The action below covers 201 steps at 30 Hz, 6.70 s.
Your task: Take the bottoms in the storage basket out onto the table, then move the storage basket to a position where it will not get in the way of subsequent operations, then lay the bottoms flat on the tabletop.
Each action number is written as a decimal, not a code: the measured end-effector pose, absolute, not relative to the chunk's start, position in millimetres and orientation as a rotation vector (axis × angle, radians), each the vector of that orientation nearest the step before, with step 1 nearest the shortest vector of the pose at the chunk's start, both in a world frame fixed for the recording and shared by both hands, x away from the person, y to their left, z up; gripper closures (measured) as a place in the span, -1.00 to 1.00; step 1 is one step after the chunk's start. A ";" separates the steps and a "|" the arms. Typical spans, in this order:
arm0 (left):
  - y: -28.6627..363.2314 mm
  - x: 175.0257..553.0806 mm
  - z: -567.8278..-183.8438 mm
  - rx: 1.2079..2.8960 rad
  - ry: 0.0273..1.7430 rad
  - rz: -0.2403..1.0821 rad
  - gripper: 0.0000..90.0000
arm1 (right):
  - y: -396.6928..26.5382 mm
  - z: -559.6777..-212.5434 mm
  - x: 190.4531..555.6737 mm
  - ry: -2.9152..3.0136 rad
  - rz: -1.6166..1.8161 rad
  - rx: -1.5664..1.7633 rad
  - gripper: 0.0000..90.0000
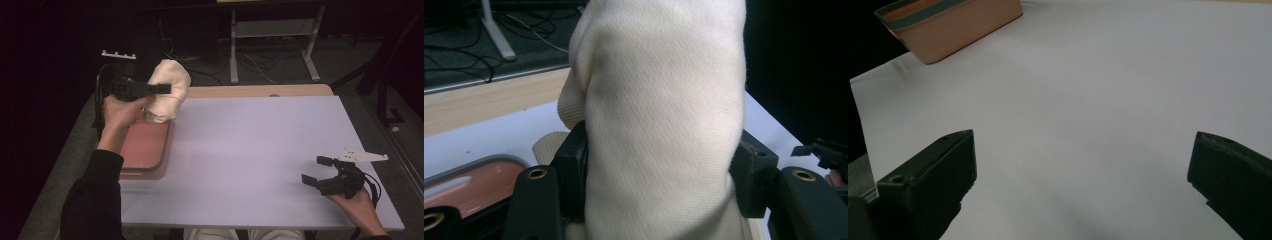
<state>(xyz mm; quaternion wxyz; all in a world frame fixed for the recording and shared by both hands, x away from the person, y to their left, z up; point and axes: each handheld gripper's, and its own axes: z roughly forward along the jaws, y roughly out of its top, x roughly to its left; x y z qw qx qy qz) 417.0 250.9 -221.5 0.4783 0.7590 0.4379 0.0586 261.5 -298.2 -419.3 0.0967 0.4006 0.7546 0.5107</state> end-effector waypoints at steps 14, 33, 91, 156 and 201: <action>218.7 419.8 -217.3 1.897 1.005 0.120 -0.14 | -298.0 -419.1 261.4 2.238 1.512 1.177 -1.00; 182.6 426.4 -224.7 1.933 0.938 0.065 -0.14 | -297.2 -418.8 260.9 2.241 1.513 1.178 -1.00; 85.1 443.7 -327.4 2.078 0.875 -0.106 -0.14 | -296.8 -418.5 260.1 2.255 1.519 1.163 -1.00; 56.5 407.1 -369.6 2.118 0.778 -0.078 -0.97 | -293.7 -418.9 266.6 2.284 1.485 1.173 -1.00; 119.9 382.1 -371.9 1.970 0.878 0.010 -1.00 | -251.5 -397.0 319.5 2.368 1.441 1.092 -1.00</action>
